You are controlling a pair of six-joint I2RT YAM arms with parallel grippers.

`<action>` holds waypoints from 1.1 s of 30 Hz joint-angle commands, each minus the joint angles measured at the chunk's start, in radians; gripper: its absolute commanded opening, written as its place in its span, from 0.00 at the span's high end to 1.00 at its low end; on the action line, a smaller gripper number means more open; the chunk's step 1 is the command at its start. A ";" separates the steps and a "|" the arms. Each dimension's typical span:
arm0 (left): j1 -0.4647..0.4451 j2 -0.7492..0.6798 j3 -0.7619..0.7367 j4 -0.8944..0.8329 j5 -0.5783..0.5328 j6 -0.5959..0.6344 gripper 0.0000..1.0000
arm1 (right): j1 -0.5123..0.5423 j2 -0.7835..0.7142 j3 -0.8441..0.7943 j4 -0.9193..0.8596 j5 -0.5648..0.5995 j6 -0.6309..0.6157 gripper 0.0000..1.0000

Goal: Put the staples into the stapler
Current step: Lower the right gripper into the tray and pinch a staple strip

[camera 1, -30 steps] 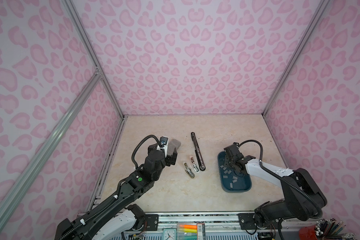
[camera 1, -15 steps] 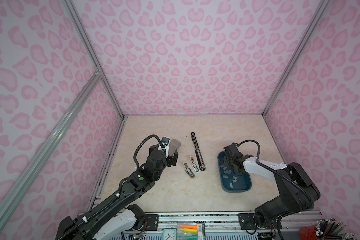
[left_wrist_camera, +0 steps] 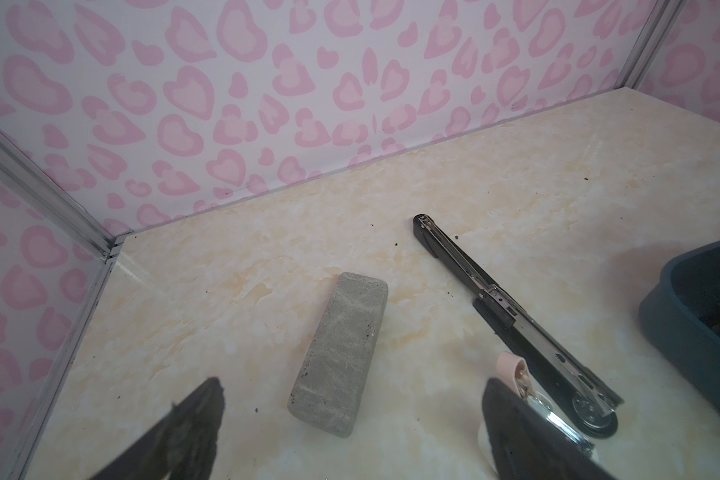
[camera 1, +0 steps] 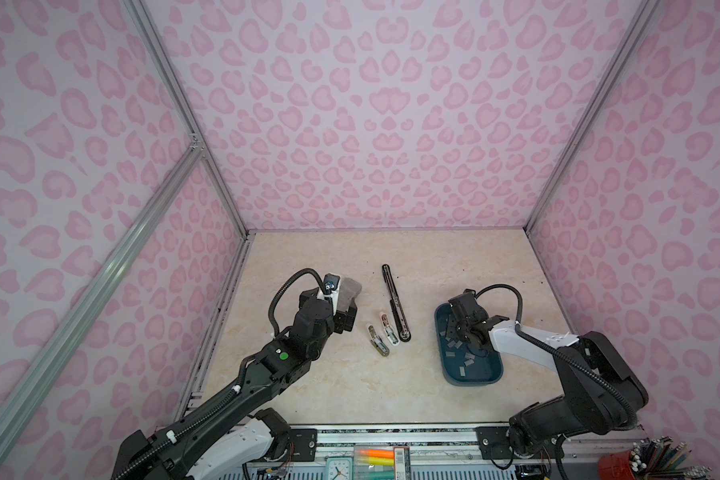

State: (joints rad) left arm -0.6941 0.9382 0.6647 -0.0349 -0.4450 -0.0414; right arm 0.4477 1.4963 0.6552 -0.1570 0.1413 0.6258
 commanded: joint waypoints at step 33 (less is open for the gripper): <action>-0.001 0.042 0.014 0.039 -0.018 0.017 0.02 | 0.056 -0.074 0.035 -0.159 0.078 -0.022 0.59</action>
State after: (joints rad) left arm -0.6949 0.9733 0.6621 -0.0288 -0.4469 -0.0360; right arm 0.4934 1.4208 0.6983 -0.2893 0.2367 0.6205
